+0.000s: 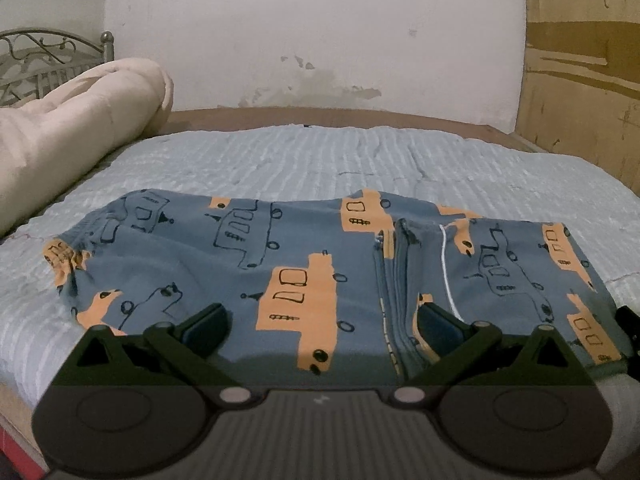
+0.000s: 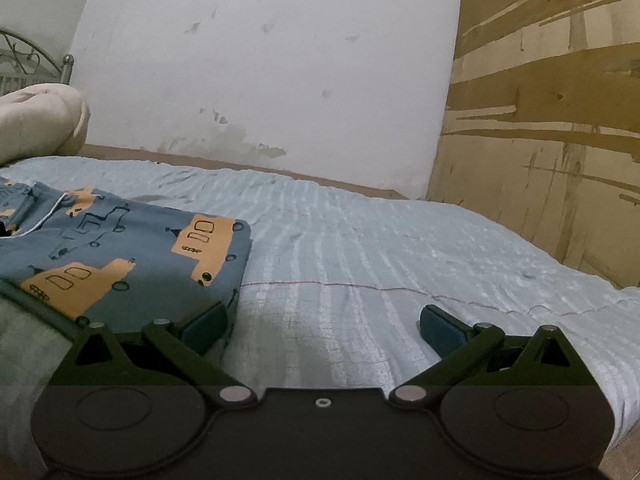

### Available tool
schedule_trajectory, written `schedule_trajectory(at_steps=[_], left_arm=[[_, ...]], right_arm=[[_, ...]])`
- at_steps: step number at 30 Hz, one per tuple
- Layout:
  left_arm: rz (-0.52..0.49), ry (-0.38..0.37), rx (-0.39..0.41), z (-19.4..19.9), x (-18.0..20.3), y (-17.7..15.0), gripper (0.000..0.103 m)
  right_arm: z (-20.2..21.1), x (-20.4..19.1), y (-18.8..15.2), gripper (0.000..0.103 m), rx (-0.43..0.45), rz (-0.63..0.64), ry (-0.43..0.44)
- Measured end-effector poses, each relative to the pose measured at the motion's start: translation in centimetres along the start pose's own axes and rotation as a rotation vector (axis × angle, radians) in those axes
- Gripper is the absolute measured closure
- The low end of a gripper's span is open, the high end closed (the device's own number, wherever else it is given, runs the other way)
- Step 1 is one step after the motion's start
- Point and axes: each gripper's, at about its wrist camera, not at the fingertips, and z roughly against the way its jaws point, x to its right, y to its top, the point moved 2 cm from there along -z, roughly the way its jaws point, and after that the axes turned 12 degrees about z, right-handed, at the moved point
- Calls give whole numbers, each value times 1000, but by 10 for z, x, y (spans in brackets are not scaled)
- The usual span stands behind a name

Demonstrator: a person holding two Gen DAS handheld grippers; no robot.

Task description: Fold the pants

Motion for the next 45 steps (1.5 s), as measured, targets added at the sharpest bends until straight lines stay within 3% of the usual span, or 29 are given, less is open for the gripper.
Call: schedule_trajectory(at_steps=[3, 6, 13, 17, 21, 27, 34, 41, 45], left_arm=[[25, -8, 0, 14, -5, 6, 1], [30, 31, 34, 36, -17, 15, 1], [100, 130, 95, 77, -75, 57, 1], [135, 204, 115, 80, -113, 76, 1], [187, 241, 59, 59, -144, 72, 0], [291, 212, 26, 31, -162, 46, 1], [238, 191, 124, 16, -152, 41, 1], [85, 34, 190, 19, -125, 40, 1], [67, 6, 224, 21, -122, 40, 1]], right_arm=[[4, -2, -1, 1, 26, 0, -12], [13, -5, 3, 1, 61, 29, -45], [25, -40, 50, 1, 67, 61, -45], [18, -78, 87, 1, 119, 79, 80], [-5, -119, 116, 1, 139, 156, 164], [-48, -155, 120, 1, 0, 269, 177], [-44, -158, 109, 1, 37, 265, 156], [-40, -164, 105, 1, 71, 290, 115], [-41, -162, 106, 1, 65, 280, 124]])
